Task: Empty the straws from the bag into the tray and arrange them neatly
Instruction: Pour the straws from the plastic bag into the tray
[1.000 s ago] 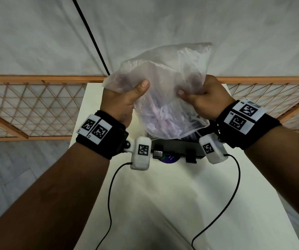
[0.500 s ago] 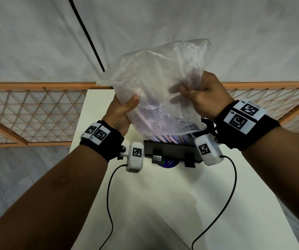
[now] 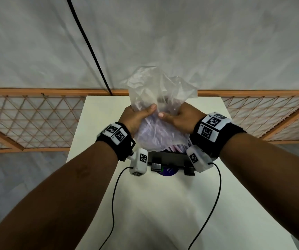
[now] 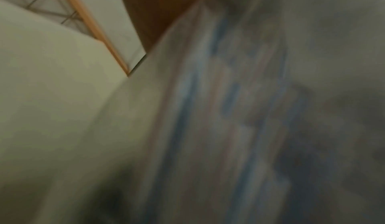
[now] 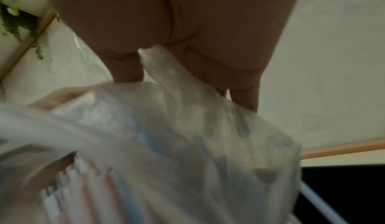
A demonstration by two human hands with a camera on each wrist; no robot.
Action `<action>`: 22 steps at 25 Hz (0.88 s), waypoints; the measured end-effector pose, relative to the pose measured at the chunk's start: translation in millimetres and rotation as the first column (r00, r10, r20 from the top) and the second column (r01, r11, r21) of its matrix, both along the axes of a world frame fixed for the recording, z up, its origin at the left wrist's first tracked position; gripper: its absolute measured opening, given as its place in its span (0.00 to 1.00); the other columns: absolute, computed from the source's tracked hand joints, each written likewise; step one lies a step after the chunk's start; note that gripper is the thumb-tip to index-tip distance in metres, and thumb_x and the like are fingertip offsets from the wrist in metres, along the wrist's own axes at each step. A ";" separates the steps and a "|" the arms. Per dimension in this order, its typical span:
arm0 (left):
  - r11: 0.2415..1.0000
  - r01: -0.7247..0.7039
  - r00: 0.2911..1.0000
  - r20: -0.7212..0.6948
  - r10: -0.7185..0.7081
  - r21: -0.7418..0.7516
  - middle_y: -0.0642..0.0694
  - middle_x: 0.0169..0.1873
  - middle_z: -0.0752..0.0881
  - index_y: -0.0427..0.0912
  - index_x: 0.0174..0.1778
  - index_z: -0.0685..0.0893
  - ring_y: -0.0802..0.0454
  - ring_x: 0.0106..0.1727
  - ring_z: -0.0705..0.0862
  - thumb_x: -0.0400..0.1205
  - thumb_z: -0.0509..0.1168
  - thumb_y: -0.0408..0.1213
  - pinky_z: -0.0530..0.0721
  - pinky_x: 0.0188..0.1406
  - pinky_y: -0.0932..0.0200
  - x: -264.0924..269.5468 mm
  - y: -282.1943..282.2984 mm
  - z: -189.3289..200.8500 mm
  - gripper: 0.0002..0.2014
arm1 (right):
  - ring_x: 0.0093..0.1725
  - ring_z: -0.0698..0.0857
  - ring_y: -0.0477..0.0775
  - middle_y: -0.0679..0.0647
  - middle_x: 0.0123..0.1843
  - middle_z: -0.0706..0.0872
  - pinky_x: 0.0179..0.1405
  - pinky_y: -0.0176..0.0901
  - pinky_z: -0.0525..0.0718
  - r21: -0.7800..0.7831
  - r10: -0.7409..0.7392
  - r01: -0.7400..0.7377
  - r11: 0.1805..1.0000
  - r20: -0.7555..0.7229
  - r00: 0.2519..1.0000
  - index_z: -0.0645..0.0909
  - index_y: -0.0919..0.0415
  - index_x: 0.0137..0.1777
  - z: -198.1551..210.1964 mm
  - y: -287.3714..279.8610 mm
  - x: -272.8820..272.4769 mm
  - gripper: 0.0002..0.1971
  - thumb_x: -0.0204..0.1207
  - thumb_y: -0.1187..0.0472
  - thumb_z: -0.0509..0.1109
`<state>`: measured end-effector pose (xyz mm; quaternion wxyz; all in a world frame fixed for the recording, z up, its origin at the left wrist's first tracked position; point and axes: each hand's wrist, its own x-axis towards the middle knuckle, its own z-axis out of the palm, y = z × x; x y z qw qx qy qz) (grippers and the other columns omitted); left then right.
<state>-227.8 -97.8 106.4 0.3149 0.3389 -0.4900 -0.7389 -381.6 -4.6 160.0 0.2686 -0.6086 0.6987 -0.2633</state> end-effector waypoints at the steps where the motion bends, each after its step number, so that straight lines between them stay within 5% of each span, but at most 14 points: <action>1: 1.000 0.008 0.999 -0.041 -0.009 -0.012 0.30 0.57 0.90 0.33 0.64 0.86 0.31 0.58 0.90 0.73 0.81 0.42 0.85 0.63 0.35 3.6 -1.9 0.4 0.27 | 0.61 0.86 0.51 0.53 0.63 0.88 0.67 0.50 0.81 -0.023 -0.023 0.022 0.999 -0.029 0.999 0.79 0.51 0.72 0.9 -0.8 -2.9 0.21 0.83 0.45 0.65; 4: 1.000 -0.027 0.984 -0.174 0.027 0.003 0.33 0.64 0.88 0.37 0.73 0.80 0.33 0.65 0.87 0.59 0.85 0.60 0.84 0.65 0.36 14.6 -11.5 7.6 0.50 | 0.52 0.89 0.54 0.60 0.57 0.91 0.59 0.45 0.85 -0.119 -0.106 0.106 0.987 0.003 0.994 0.84 0.59 0.66 11.8 -3.6 -15.2 0.23 0.85 0.43 0.61; 8: 0.992 -0.124 0.957 -0.260 0.126 0.024 0.41 0.54 0.91 0.45 0.64 0.85 0.40 0.62 0.88 0.48 0.82 0.71 0.85 0.65 0.40 20.4 -14.4 12.9 0.51 | 0.51 0.89 0.55 0.55 0.54 0.90 0.53 0.45 0.84 -0.289 -0.037 0.069 0.955 0.115 0.993 0.84 0.51 0.66 26.7 -5.3 -16.6 0.17 0.87 0.49 0.58; 12: 0.995 -0.091 0.955 -0.287 0.077 -0.035 0.45 0.53 0.92 0.36 0.72 0.78 0.47 0.57 0.91 0.51 0.82 0.70 0.87 0.58 0.51 25.0 -10.0 13.5 0.58 | 0.50 0.89 0.50 0.49 0.51 0.89 0.47 0.40 0.82 -0.321 -0.031 0.088 0.943 0.178 0.983 0.83 0.50 0.65 38.5 -3.5 -9.2 0.14 0.88 0.52 0.58; 15: 0.985 -0.134 0.966 -0.235 0.107 -0.104 0.38 0.57 0.88 0.24 0.78 0.70 0.44 0.58 0.89 0.52 0.82 0.71 0.86 0.59 0.50 34.2 -9.4 17.9 0.69 | 0.50 0.89 0.54 0.54 0.51 0.90 0.51 0.48 0.85 -0.412 0.002 0.049 0.910 0.121 0.993 0.83 0.52 0.66 51.4 3.7 -2.7 0.17 0.86 0.50 0.58; 19: 0.955 -0.185 0.969 -0.204 0.138 -0.233 0.40 0.64 0.87 0.31 0.74 0.78 0.44 0.66 0.86 0.68 0.76 0.66 0.81 0.72 0.44 41.3 -6.2 37.6 0.48 | 0.46 0.89 0.68 0.64 0.49 0.90 0.43 0.65 0.86 -0.496 -0.010 0.074 0.865 0.131 0.991 0.85 0.52 0.61 71.8 10.8 5.0 0.17 0.85 0.47 0.57; 22: 0.790 -0.208 0.956 0.053 0.290 -0.577 0.47 0.55 0.88 0.42 0.59 0.87 0.53 0.59 0.86 0.80 0.63 0.67 0.79 0.69 0.38 44.7 3.0 58.0 0.30 | 0.44 0.91 0.62 0.60 0.49 0.90 0.39 0.67 0.88 -0.528 0.021 0.088 0.845 0.196 0.980 0.83 0.64 0.61 83.3 15.7 7.9 0.20 0.87 0.49 0.57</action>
